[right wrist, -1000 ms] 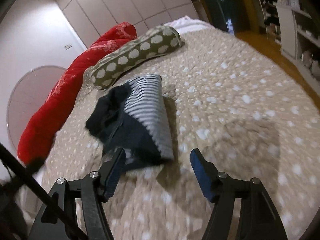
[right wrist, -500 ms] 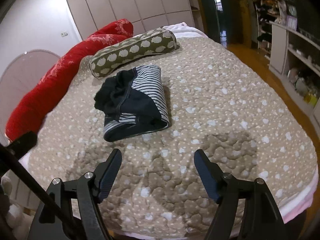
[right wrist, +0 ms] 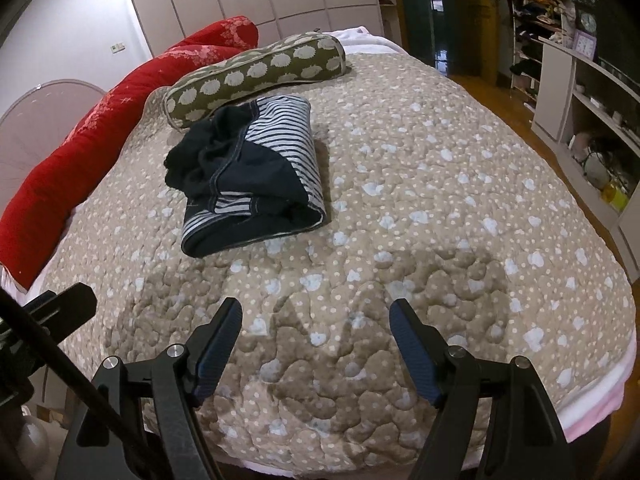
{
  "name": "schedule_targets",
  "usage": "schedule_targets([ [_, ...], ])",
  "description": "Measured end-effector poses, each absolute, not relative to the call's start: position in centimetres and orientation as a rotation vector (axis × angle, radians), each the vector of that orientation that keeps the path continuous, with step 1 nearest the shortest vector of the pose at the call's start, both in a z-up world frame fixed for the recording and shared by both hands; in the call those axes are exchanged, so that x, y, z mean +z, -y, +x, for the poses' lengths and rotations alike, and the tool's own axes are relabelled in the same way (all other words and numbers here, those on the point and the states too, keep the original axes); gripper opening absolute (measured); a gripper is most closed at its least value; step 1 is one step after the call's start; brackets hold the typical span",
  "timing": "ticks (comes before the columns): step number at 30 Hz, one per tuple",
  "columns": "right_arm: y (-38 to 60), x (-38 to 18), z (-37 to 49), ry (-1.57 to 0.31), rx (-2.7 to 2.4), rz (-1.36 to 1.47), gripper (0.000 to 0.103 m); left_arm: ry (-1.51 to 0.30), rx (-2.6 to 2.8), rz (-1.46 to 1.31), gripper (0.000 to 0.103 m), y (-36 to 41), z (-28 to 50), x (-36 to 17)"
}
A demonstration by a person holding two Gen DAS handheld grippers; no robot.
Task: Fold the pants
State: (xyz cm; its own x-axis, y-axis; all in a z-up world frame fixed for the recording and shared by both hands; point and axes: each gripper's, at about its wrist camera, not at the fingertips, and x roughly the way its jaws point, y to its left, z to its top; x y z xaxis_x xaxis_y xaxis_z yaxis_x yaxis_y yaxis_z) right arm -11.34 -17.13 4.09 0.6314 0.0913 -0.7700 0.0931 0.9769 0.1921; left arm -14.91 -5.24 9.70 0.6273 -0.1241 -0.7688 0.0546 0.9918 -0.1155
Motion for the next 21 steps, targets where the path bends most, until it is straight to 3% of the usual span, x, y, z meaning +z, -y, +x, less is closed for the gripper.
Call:
schedule_targets([
  [21, 17.7, 2.6, -11.1, -0.919, -0.013, 0.255, 0.081, -1.022, -0.086, -0.133, 0.098, 4.3, -13.2, 6.1],
])
